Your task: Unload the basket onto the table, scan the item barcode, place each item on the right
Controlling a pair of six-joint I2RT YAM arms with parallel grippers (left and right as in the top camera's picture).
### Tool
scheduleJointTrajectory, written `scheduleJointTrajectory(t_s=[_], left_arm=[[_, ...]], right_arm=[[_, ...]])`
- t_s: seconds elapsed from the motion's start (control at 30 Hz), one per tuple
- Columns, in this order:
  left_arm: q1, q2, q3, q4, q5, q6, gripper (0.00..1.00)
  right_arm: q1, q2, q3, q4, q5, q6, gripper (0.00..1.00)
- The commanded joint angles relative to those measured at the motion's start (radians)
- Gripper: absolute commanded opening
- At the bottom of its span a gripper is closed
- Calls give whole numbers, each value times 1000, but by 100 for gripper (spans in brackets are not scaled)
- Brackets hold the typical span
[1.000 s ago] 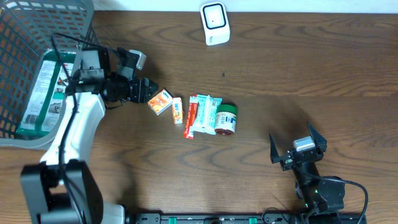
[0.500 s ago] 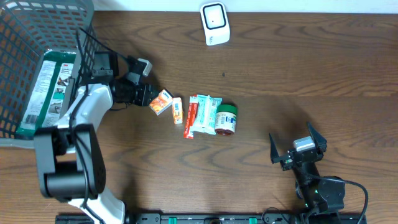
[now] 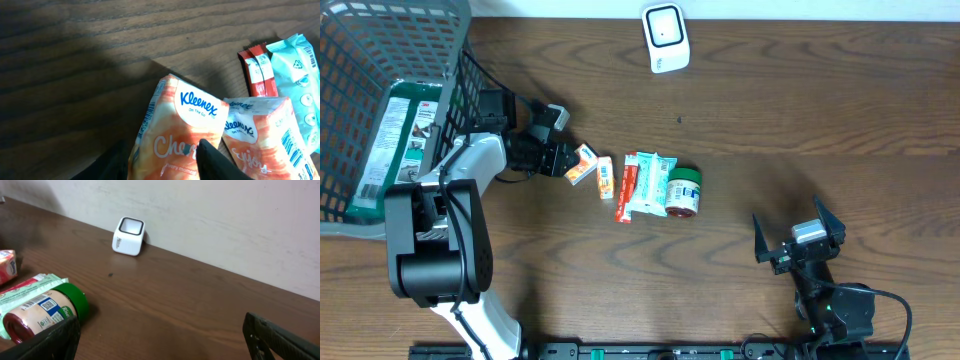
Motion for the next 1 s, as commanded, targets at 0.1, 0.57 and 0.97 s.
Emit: scheduleJointTrajectory(t_s=[0.1, 0.57, 0.97], left_arm=[[3, 23, -25, -4, 20, 17, 36], [3, 23, -39, -15, 20, 16, 27], [3, 23, -53, 21, 19, 17, 34]], right_arm=[[16, -2, -1, -4, 6, 13, 99], [16, -2, -1, -4, 6, 13, 99], [16, -2, -1, -4, 6, 13, 99]])
